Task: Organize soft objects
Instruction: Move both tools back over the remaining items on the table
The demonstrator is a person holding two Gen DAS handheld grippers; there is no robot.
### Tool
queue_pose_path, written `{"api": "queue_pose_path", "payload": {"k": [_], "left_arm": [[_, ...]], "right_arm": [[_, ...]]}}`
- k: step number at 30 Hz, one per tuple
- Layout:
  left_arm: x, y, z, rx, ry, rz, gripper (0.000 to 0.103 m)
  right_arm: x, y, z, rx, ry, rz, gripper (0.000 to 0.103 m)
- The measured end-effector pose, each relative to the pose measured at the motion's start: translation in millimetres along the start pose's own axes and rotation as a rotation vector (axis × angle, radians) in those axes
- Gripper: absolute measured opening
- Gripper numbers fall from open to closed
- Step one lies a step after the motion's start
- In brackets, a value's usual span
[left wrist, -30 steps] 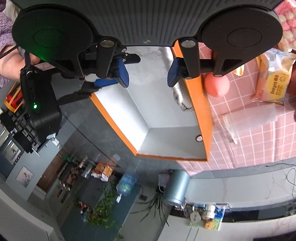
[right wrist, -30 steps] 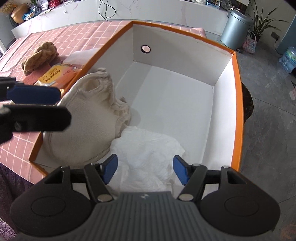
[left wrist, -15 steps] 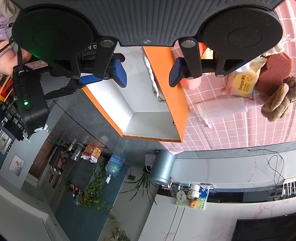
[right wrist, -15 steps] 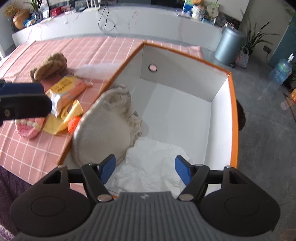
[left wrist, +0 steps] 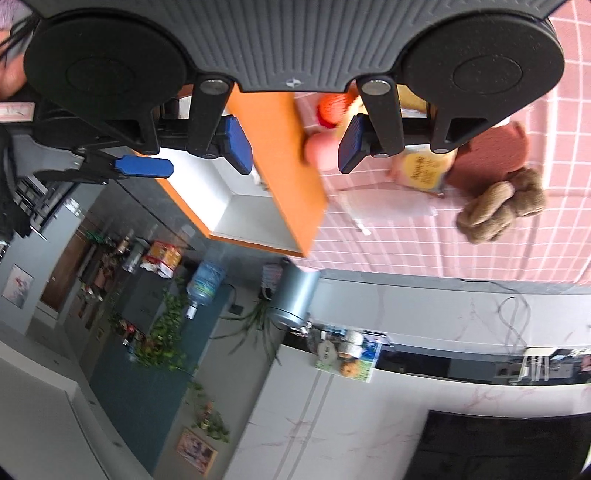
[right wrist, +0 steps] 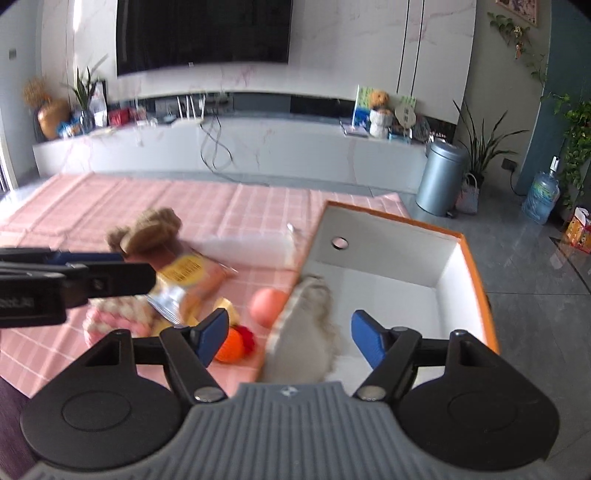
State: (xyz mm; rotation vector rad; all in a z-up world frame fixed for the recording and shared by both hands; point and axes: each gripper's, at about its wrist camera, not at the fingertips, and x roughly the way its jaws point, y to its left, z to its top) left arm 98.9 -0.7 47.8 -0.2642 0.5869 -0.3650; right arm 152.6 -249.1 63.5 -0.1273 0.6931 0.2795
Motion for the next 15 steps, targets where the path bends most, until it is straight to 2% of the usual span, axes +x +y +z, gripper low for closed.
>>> {"api": "queue_pose_path", "payload": {"k": [10, 15], "left_arm": [[-22.7, 47.4, -24.3, -0.068, -0.054, 0.108, 0.061], [-31.9, 70.0, -38.8, -0.106, -0.089, 0.173, 0.061]], "right_arm": [[0.3, 56.9, -17.0, 0.041, -0.164, -0.009, 0.073], [1.9, 78.7, -32.7, 0.035, -0.232, 0.010, 0.079]]}}
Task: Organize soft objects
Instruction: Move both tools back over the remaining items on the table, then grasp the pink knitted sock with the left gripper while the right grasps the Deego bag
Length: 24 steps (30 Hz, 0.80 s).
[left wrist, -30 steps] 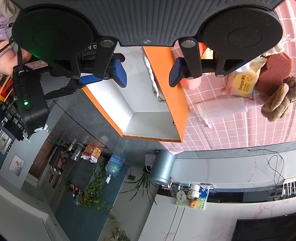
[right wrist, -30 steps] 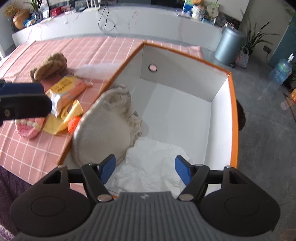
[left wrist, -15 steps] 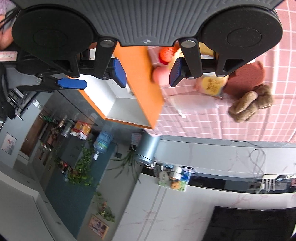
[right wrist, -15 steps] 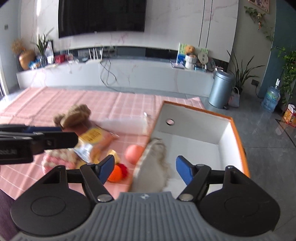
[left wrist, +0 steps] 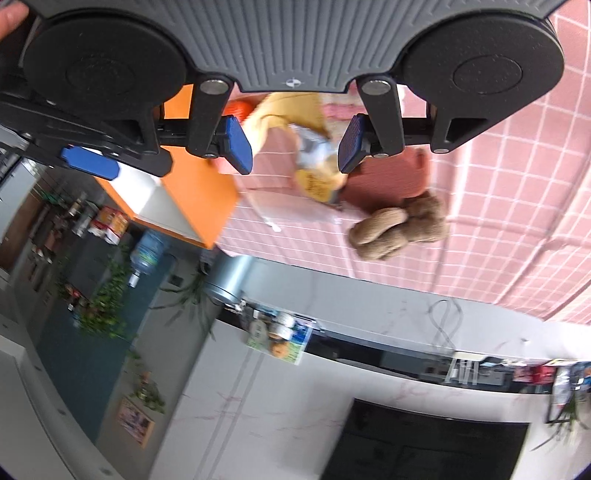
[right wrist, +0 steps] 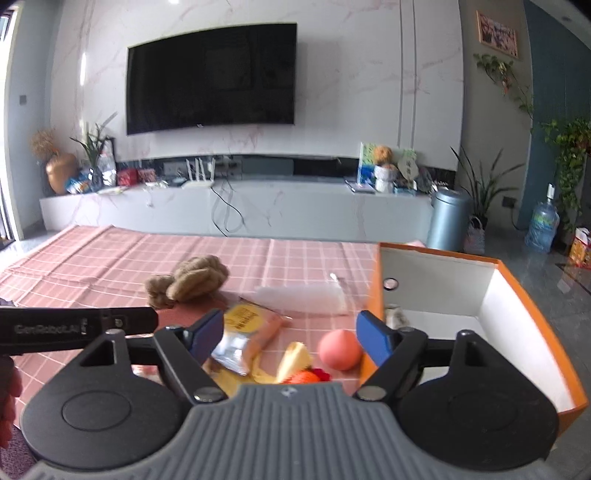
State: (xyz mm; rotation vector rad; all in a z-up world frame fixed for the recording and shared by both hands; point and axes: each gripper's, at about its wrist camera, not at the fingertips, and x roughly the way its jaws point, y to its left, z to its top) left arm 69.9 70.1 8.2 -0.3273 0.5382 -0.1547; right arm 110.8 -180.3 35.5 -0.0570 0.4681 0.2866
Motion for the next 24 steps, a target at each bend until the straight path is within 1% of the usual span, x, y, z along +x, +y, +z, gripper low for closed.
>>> {"api": "queue_pose_path", "payload": {"k": [3, 6, 9, 11, 15, 17, 18, 20, 21, 23, 24], "left_arm": [[-2.8, 10.5, -8.4, 0.002, -0.016, 0.043, 0.061], [-4.6, 22.1, -17.9, 0.001, -0.017, 0.087, 0.060], [-5.4, 33.0, -27.2, -0.009, 0.001, 0.081, 0.060], [-4.4, 39.7, -35.1, 0.000, 0.009, 0.096, 0.060], [-3.0, 42.8, -46.2, 0.028, 0.017, 0.114, 0.060], [0.7, 43.7, -47.3, 0.032, 0.032, 0.114, 0.061], [1.8, 43.5, -47.4, 0.022, 0.036, 0.109, 0.064], [7.9, 44.2, -47.3, 0.009, 0.046, 0.099, 0.071], [12.6, 45.3, -47.2, 0.008, 0.051, 0.100, 0.072], [21.7, 46.5, -46.7, 0.007, 0.077, 0.101, 0.072], [26.5, 47.1, -47.0, 0.001, 0.090, 0.103, 0.072]], "right_arm": [[1.1, 11.0, -13.0, -0.019, -0.016, 0.008, 0.081], [5.7, 18.9, -23.3, -0.032, -0.006, 0.009, 0.081], [9.8, 23.4, -33.8, -0.028, 0.008, 0.004, 0.081], [13.4, 25.8, -41.4, -0.027, 0.015, -0.003, 0.081], [26.9, 30.2, -55.6, -0.044, 0.072, 0.010, 0.079], [32.2, 31.6, -59.5, -0.054, 0.092, 0.019, 0.076], [34.4, 32.5, -60.8, -0.060, 0.098, 0.024, 0.076], [40.3, 34.2, -63.0, -0.079, 0.109, 0.031, 0.070], [43.5, 35.5, -64.1, -0.089, 0.113, 0.036, 0.068], [51.8, 36.9, -64.7, -0.103, 0.125, 0.046, 0.060], [56.3, 37.4, -64.4, -0.109, 0.130, 0.052, 0.058]]}}
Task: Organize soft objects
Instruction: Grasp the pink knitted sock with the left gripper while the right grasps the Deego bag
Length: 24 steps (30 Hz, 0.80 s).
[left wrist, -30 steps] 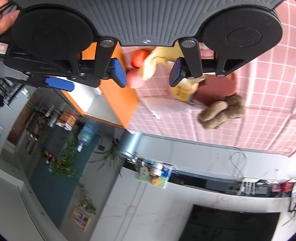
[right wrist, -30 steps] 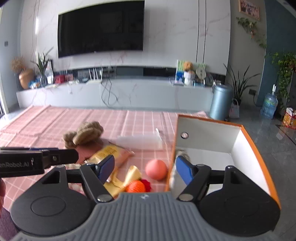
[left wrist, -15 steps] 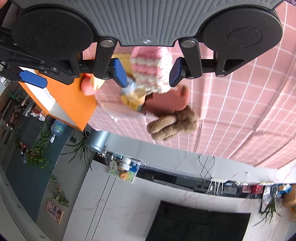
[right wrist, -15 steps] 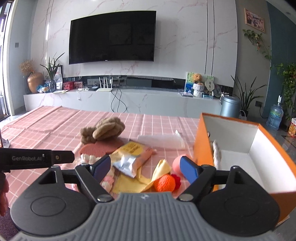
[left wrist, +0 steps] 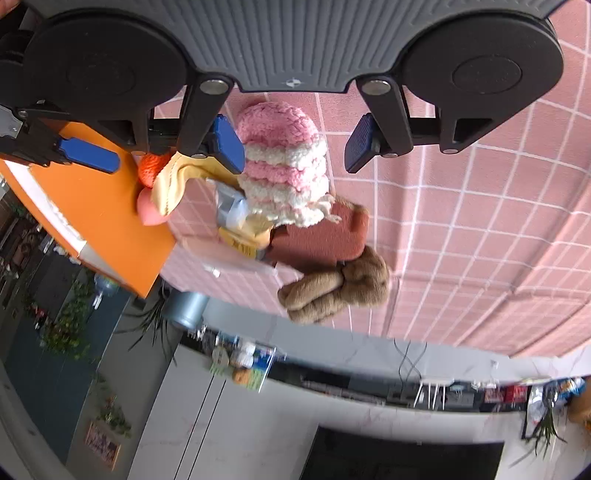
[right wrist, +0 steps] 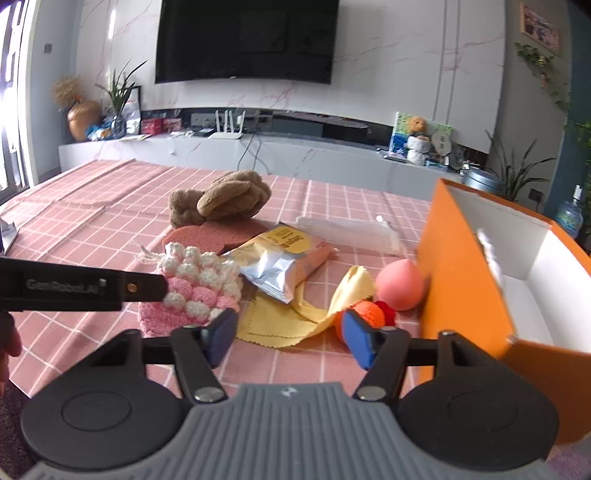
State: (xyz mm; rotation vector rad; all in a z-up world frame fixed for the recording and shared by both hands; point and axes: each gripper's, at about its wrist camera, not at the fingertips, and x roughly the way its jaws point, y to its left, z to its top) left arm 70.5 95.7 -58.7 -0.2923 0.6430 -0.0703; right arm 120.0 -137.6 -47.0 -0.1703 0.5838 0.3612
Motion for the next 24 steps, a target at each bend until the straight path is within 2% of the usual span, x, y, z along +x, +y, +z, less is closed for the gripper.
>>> {"api": "queue_pose_path", "payload": {"k": [2, 8, 13, 14, 15, 18, 21, 24], "left_arm": [[8.3, 0.6, 0.9, -0.013, 0.018, 0.007, 0.072], [26.3, 0.9, 7.2, -0.035, 0.042, 0.020, 0.072], [37.1, 3.1, 9.9, -0.066, 0.066, 0.018, 0.072], [38.1, 2.4, 9.8, -0.062, 0.070, 0.013, 0.067], [39.2, 1.1, 9.5, -0.055, 0.077, 0.009, 0.055], [39.4, -3.1, 9.3, -0.041, 0.084, -0.003, 0.040], [37.0, -7.9, 8.4, -0.027, 0.079, -0.008, 0.030], [32.4, -11.6, 8.0, -0.016, 0.064, -0.005, 0.026]], "right_arm": [[10.5, 1.0, 3.0, -0.011, 0.010, 0.007, 0.049], [40.4, 5.9, 8.1, -0.039, 0.043, 0.053, 0.032], [56.1, 14.6, 8.5, -0.060, 0.066, 0.107, 0.023], [57.0, 16.2, 8.6, -0.064, 0.067, 0.116, 0.021], [58.1, 18.5, 8.5, -0.072, 0.066, 0.117, 0.021], [61.0, 22.2, 8.2, -0.081, 0.067, 0.120, 0.021], [62.2, 24.4, 8.5, -0.080, 0.070, 0.131, 0.017], [60.8, 26.7, 9.6, -0.089, 0.071, 0.135, 0.016]]}}
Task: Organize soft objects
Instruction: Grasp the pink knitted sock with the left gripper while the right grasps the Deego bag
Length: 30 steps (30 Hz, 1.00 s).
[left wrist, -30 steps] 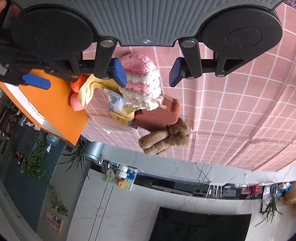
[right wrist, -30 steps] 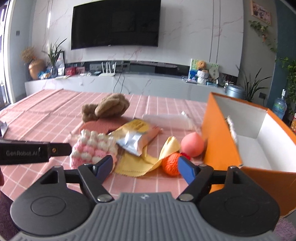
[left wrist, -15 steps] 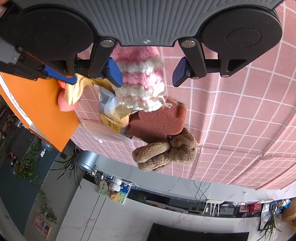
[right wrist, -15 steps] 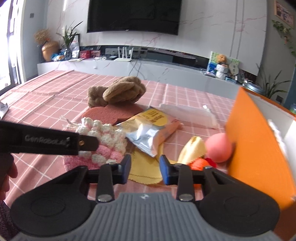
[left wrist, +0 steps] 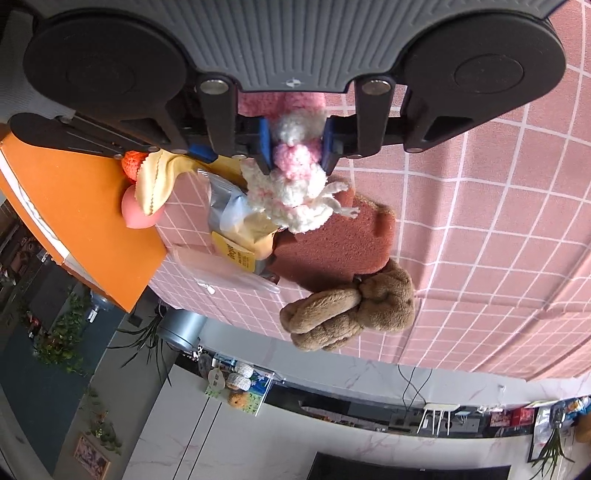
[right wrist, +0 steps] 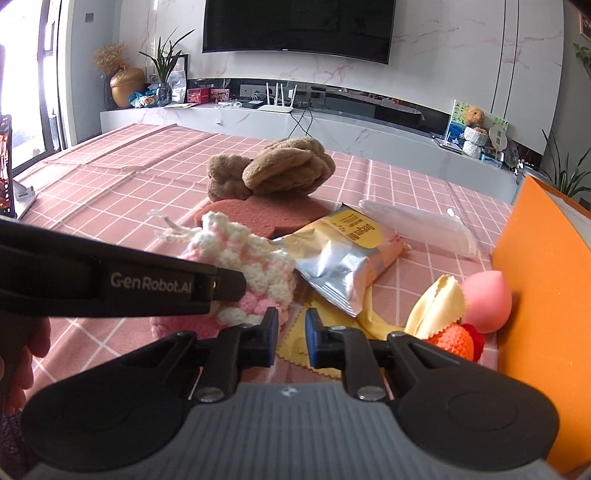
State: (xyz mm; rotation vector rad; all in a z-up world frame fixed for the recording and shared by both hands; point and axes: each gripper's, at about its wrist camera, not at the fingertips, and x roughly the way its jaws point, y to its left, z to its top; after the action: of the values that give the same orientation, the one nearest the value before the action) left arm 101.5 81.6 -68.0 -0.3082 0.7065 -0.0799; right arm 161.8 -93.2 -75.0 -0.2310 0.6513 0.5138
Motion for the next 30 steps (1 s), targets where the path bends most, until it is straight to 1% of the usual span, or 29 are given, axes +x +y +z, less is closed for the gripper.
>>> {"api": "queue_pose_path", "payload": {"k": [4, 6, 8, 9, 10, 11, 12, 14, 16, 17, 19, 22, 25, 27, 28, 30], "left_arm": [[-11.1, 0.8, 2.0, -0.004, -0.024, -0.006, 0.025], [-18.6, 2.6, 5.2, -0.013, -0.041, -0.013, 0.025], [-26.4, 4.9, 10.9, -0.023, -0.070, -0.011, 0.025], [-29.5, 6.0, 14.3, -0.028, -0.087, -0.007, 0.025], [-31.9, 7.3, 18.1, -0.032, -0.102, -0.003, 0.025], [-33.3, 8.5, 22.2, -0.033, -0.119, 0.004, 0.025], [-33.3, 9.2, 27.4, -0.030, -0.135, 0.015, 0.025], [-30.9, 11.3, 36.7, -0.023, -0.156, 0.032, 0.025], [-25.9, 13.9, 45.3, -0.016, -0.166, 0.046, 0.025], [-22.8, 14.5, 49.0, -0.011, -0.165, 0.057, 0.025], [-16.9, 16.9, 53.1, -0.006, -0.170, 0.070, 0.025], [-7.8, 19.8, 55.0, -0.024, -0.161, 0.064, 0.025], [-1.8, 20.9, 50.1, -0.025, -0.142, 0.061, 0.025], [-0.2, 23.2, 47.1, -0.031, -0.136, 0.059, 0.025], [-0.2, 24.1, 45.7, -0.033, -0.134, 0.060, 0.025], [0.2, 25.7, 45.2, -0.041, -0.131, 0.057, 0.025]], "right_arm": [[-6.1, -4.3, 4.2, 0.024, -0.004, 0.019, 0.016], [-10.4, -8.6, 8.8, 0.040, -0.018, 0.015, 0.019], [-11.4, -13.6, 15.4, 0.054, -0.035, 0.000, 0.024], [-10.4, -16.1, 19.1, 0.061, -0.043, -0.005, 0.025], [-8.2, -18.6, 23.2, 0.069, -0.048, -0.013, 0.029], [-4.8, -20.9, 27.8, 0.080, -0.047, -0.026, 0.036], [-0.6, -23.8, 32.9, 0.096, -0.047, -0.040, 0.041], [8.3, -29.2, 42.1, 0.137, -0.049, -0.062, 0.057], [18.3, -33.1, 49.9, 0.169, -0.047, -0.077, 0.062], [23.6, -35.0, 52.7, 0.184, -0.043, -0.081, 0.067], [33.7, -38.3, 57.1, 0.221, -0.031, -0.082, 0.072], [49.0, -41.6, 59.4, 0.257, 0.000, -0.078, 0.073], [61.4, -46.6, 56.4, 0.294, 0.034, -0.066, 0.073], [66.2, -49.4, 52.7, 0.322, 0.047, -0.044, 0.071], [68.0, -49.5, 51.7, 0.323, 0.051, -0.036, 0.068], [69.2, -46.5, 51.2, 0.296, 0.044, -0.046, 0.065]]}}
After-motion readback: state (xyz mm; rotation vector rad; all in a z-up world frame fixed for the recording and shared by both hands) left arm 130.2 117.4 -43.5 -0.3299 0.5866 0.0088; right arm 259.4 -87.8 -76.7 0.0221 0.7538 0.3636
